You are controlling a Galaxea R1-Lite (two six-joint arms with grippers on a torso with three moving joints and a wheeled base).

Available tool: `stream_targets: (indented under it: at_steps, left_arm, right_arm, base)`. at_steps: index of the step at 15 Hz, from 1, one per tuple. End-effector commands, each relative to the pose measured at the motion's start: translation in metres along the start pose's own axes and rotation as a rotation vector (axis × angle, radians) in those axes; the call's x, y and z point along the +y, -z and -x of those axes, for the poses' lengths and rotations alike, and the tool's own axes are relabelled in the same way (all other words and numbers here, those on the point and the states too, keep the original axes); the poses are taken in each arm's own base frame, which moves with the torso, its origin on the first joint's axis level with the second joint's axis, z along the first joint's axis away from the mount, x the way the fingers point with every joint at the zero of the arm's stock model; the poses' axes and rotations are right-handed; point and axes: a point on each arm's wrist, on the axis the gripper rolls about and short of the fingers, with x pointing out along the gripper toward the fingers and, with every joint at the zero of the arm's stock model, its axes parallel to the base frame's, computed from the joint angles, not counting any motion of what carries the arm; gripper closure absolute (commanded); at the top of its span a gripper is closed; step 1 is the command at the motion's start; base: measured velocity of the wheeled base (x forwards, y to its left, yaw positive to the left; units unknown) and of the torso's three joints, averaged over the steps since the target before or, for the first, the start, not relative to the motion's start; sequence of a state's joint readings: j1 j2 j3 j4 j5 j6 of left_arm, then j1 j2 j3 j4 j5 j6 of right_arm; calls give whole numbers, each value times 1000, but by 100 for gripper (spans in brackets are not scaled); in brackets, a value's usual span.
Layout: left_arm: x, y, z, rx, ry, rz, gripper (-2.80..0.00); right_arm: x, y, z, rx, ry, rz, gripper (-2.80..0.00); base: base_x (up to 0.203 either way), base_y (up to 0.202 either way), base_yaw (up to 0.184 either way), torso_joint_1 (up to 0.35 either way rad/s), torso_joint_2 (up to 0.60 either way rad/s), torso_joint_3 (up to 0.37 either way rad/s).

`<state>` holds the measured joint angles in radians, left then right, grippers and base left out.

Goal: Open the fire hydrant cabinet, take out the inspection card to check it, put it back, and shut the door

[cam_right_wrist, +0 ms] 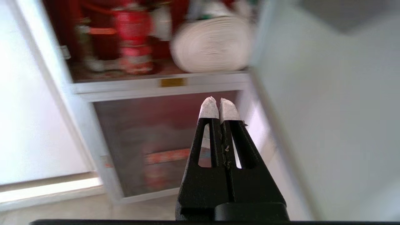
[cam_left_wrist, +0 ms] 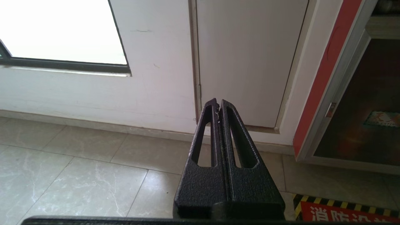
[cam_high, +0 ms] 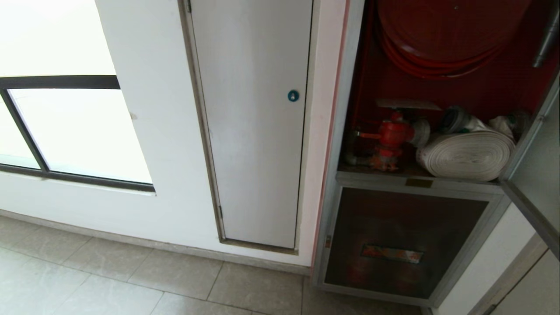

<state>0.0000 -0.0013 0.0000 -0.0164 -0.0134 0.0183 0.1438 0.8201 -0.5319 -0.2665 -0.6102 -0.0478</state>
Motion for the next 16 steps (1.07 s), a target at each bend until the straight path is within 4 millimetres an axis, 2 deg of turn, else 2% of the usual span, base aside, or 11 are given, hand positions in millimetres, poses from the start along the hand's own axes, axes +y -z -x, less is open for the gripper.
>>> stream_targets:
  at_steps: [1,5,8,10,13,16]
  left_arm:
    - [0,2,-1,7,1,0,0]
    - [0,2,-1,7,1,0,0]
    - [0,2,-1,7,1,0,0]
    - [0,2,-1,7,1,0,0]
    - [0,2,-1,7,1,0,0]
    - [0,2,-1,7,1,0,0]
  right_arm:
    - [-31,1,43,-85,69,-48,0]
    - [-59,19,81,-122,263,-47,0]
    - [-64,44,92,-121,290,-26,0]
    - [-58,68,85,-93,238,-14,0]
    - [-46,99,74,-91,60,-47,0]
    - [-45,104,74,-94,37,-79,0]
  base:
    - [0,0,0,0,0,0]
    - [0,0,0,0,0,0]
    - [0,0,0,0,0,0]
    - [0,0,0,0,0,0]
    - [0,0,0,0,0,0]
    - [0,0,0,0,0,0]
